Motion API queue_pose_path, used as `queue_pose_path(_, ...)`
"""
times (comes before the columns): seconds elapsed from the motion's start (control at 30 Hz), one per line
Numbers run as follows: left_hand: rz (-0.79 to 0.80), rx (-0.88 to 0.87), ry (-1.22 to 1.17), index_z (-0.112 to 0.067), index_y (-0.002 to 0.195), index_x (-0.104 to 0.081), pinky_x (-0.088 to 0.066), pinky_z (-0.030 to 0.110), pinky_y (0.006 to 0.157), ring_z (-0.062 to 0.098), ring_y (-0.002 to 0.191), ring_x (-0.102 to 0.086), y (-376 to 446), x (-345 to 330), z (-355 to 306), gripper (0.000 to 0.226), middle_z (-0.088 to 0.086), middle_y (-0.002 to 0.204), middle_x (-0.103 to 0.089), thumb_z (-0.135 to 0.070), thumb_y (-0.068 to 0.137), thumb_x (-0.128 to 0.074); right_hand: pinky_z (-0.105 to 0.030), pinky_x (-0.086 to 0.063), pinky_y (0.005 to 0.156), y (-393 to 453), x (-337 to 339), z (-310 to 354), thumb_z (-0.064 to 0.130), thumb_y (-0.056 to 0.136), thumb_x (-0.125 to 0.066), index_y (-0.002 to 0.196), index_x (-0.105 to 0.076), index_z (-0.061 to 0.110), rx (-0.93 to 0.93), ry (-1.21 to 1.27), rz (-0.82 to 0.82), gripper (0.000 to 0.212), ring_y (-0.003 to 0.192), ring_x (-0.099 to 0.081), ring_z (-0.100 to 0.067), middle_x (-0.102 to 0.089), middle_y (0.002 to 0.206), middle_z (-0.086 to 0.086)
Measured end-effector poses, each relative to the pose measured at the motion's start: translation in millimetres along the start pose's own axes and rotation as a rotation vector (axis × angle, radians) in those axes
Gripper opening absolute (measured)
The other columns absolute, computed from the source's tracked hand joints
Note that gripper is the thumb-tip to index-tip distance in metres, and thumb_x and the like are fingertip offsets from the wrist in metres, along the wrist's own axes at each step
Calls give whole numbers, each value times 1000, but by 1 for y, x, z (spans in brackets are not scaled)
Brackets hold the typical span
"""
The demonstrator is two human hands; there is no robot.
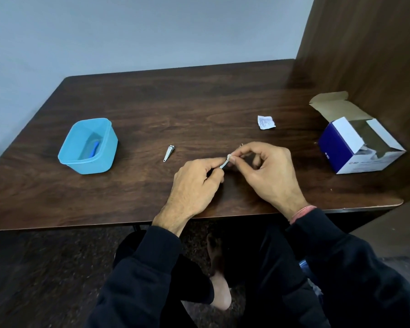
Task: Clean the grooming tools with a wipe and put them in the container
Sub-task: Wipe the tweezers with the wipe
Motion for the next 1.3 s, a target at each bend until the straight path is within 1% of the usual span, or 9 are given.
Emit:
queue_pose_path(0.2,4,7,5,-34,89,-72,-39,31,77,-5,66,-59,0,-2,4,26,-32,59,-59,-20,106,-58,-19,-42,59,-1,2,-1,26,91,-90,92,-86,30,-25,16,-12,6,50,-50,-14,-74,74,18)
queue_pose_path(0.33,29,10,31,-41,89,-75,-40,31,77,-4,60,-58,0,-4,0,33,-33,55,-57,-20,106,-57,-16,-37,57,3,12,-19,31,91,-91,88,-85,29,-143,37,-107,7,47,-47,-11,-70,66,21)
queue_pose_path(0.5,22,15,4,-41,79,-69,-42,34,78,-3,59,-58,0,-2,1,38,-30,54,-56,-19,107,-57,-15,-35,55,1,5,-9,29,92,-90,90,-86,30,-88,58,-34,5,45,-44,-11,-66,58,18)
queue_pose_path(0.63,17,10,14,-42,89,-76,-52,35,86,1,63,-61,-1,-3,1,31,-29,61,-62,-23,106,-57,-16,-36,55,3,9,-15,28,92,-91,89,-86,29,-121,71,-53,6,46,-43,-11,-66,59,17)
queue_pose_path(0.73,17,15,-7,-49,76,-66,-50,33,84,0,59,-59,0,-2,2,43,-31,56,-58,-21,107,-57,-17,-35,53,1,3,-8,26,91,-91,89,-86,29,-79,82,-9,7,46,-42,-10,-70,63,12)
queue_pose_path(0.87,16,16,-25,-46,90,-75,-43,29,76,-1,57,-58,0,-4,2,34,-30,55,-58,-21,106,-58,-20,-39,55,4,13,-21,28,91,-91,88,-85,29,-151,99,-105,7,46,-43,-9,-71,64,9)
queue_pose_path(1.0,4,21,-43,-46,73,-63,-40,29,74,2,53,-56,1,-3,5,42,-26,52,-56,-20,106,-58,-17,-38,56,2,4,-12,26,92,-91,91,-85,28,-100,93,-30,6,47,-43,-10,-70,65,19)
queue_pose_path(1.1,14,30,-45,-51,89,-68,-42,29,77,-3,53,-57,2,-6,6,34,-31,52,-57,-23,106,-58,-18,-39,54,6,14,-26,31,93,-91,89,-84,27,-184,102,-126,8,48,-44,-9,-76,76,11)
queue_pose_path(1.3,-13,20,-98,-51,126,-80,-45,26,77,5,63,-63,5,-8,14,36,-26,79,-74,-30,105,-59,-17,-38,56,6,8,-21,27,94,-90,93,-84,29,-139,167,-65,6,51,-45,-8,-80,82,7)
Point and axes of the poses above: each hand's wrist, its own y-axis towards the middle knuckle, its own x-axis out of the back of the hand, z = x × y, the point moved 9 cm from there along y, towards the middle knuckle
